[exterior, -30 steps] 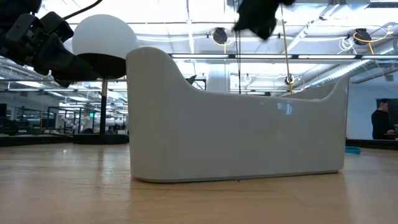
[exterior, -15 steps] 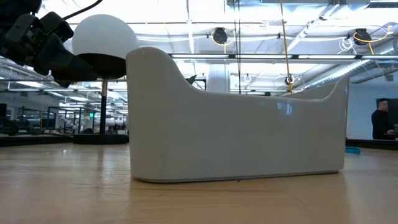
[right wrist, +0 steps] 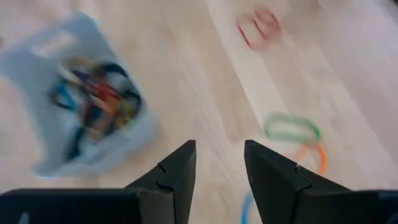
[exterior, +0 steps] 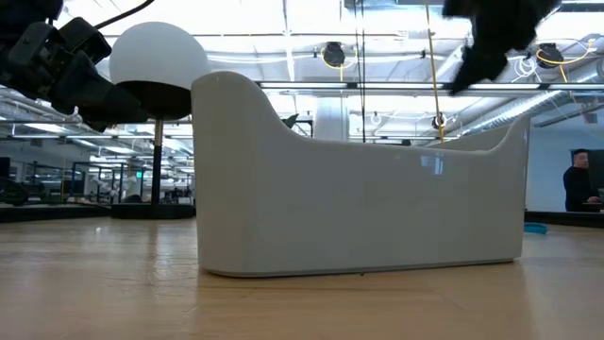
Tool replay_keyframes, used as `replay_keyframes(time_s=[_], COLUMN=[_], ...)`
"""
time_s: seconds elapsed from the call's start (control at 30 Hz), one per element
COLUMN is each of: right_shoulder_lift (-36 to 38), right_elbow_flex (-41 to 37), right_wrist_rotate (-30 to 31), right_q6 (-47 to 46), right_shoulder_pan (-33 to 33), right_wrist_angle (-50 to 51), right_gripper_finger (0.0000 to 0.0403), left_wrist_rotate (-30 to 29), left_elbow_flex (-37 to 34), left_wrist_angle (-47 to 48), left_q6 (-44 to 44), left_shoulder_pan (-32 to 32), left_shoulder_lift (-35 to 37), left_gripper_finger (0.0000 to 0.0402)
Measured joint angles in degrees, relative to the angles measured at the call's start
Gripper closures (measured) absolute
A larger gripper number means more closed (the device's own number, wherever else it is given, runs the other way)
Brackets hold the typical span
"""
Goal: Pick and place rubber bands into bin
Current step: Put the blue rubber band into the gray bin
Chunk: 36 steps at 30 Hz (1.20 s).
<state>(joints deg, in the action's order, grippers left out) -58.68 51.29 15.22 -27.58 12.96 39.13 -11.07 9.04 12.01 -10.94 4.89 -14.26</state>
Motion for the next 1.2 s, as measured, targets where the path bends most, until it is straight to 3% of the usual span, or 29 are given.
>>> replay_keyframes(time_s=[0.37, 0.73, 1.2], right_shoulder_lift=[-3.1, -5.2, -5.2], right_elbow_flex=[-14.3, -15.3, -15.3], right_wrist_rotate=[-0.1, -0.4, -0.5], right_q6=[-13.7, -15.3, -24.4], right_shoulder_pan=[-5.9, -8.9, -8.9], right_wrist_angle=[-0.2, -1.7, 0.5], right_gripper_finger=[0.0273, 0.0273, 0.0272], left_wrist_rotate=[0.0, 0.0, 0.0], left_elbow_flex=[0.0, 0.0, 0.0], left_wrist_angle=[0.0, 0.0, -0.1], left_q6=[0.2, -0.7, -3.1], left_shoulder_pan=[0.0, 0.0, 0.0], left_shoulder_lift=[0.0, 0.0, 0.0], left_gripper_finger=[0.0213, 0.0213, 0.0213])
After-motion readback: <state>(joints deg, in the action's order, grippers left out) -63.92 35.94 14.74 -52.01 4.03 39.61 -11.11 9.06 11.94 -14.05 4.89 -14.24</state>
